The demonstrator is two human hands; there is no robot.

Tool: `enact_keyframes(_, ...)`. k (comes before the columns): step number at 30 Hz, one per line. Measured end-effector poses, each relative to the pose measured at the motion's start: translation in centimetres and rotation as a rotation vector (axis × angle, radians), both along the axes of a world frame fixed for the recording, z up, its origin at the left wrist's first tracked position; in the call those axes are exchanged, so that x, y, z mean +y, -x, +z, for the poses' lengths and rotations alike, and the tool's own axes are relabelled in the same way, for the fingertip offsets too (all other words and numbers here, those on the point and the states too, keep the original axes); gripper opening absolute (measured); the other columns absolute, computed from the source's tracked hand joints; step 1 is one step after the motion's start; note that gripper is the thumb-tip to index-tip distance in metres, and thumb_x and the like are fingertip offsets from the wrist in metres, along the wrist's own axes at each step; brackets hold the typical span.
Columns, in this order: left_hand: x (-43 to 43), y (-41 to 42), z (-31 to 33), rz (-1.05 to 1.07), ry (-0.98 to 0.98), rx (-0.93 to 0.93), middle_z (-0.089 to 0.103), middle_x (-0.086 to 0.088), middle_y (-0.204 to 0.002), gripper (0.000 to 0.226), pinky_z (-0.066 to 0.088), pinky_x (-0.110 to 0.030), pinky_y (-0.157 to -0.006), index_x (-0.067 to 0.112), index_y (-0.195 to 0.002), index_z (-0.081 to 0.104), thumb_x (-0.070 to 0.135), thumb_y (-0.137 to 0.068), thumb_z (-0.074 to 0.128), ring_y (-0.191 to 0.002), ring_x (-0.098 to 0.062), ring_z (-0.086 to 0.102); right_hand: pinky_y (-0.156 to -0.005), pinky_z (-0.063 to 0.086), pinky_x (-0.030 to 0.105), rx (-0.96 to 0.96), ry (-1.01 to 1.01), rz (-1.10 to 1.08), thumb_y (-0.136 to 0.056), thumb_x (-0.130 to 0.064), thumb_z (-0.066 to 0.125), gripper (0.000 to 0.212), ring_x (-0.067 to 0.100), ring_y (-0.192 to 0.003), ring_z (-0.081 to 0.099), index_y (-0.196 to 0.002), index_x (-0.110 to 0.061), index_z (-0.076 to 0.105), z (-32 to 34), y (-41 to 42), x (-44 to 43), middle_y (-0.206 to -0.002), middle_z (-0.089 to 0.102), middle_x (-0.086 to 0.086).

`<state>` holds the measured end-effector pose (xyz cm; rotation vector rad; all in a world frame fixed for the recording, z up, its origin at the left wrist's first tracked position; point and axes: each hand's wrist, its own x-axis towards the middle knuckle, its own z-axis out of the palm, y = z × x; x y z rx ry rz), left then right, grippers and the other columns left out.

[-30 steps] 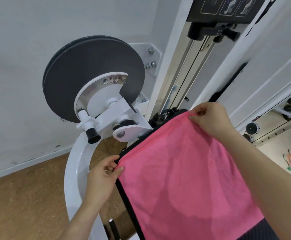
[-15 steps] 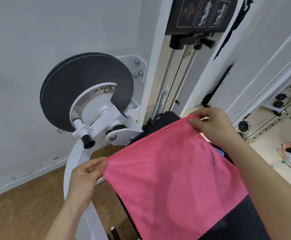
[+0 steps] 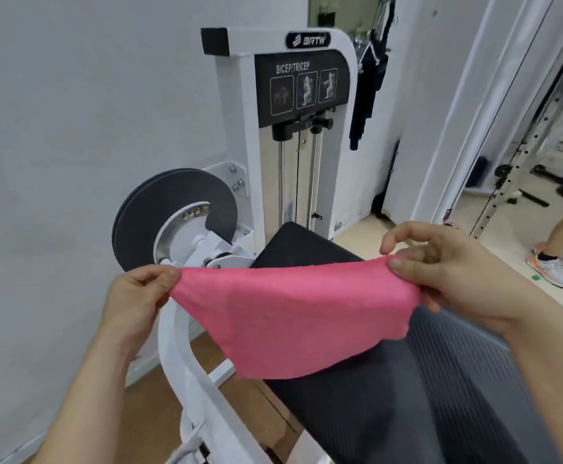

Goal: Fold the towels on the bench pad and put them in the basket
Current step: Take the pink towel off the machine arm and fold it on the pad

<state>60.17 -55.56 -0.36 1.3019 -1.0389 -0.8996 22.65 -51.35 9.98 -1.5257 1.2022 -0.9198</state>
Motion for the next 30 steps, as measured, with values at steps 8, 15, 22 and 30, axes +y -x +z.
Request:
enact_keyframes(8,0.7,4.9,4.5,-0.197,-0.042,-0.234,0.046,0.000,-0.047,0.013,0.044,-0.040,-0.060,0.012,-0.077,0.076,0.014,-0.088,0.069,-0.048,-0.017,0.041,-0.035,0.032,0.018,-0.073,-0.082,-0.118,-0.091,0.006,0.049,0.029,0.012,-0.037,0.035,-0.081,-0.008,0.072,-2.2,4.0,8.4,-0.060,0.050,0.008)
enact_keyframes(15,-3.4,10.0,2.3,-0.679,-0.355,-0.652,0.070,-0.009,-0.070,0.010,0.048,-0.016,-0.055,0.009,-0.083,0.078,0.001,-0.079,0.073,-0.063,-0.011,0.062,-0.057,0.043,0.014,0.462,-0.159,-0.339,-0.084,-0.003,0.055,0.035,-0.002,-0.054,0.058,-0.073,-0.030,0.075,-10.4,8.2,8.0,-0.069,0.068,-0.013)
enact_keyframes(22,-10.2,15.5,-2.6,-0.468,-0.208,-0.712,0.070,0.000,-0.083,0.008,0.045,-0.013,-0.070,0.015,-0.090,0.075,0.009,-0.087,0.069,-0.073,-0.006,0.059,-0.073,0.049,0.031,0.730,-0.071,-0.475,-0.089,-0.013,0.054,0.017,0.014,-0.085,0.063,-0.095,-0.028,0.060,-14.2,8.7,3.9,-0.086,0.068,-0.011)
enact_keyframes(30,-15.4,19.8,-5.0,-0.326,-0.141,-0.541,0.068,0.006,-0.076,0.012,0.048,-0.016,-0.072,0.021,-0.082,0.073,0.009,-0.083,0.073,-0.068,0.000,0.060,-0.065,0.039,0.030,0.789,0.021,-0.633,-0.091,-0.017,0.054,0.014,0.017,-0.077,0.055,-0.089,-0.018,0.068,-15.2,9.7,0.6,-0.086,0.054,-0.003)
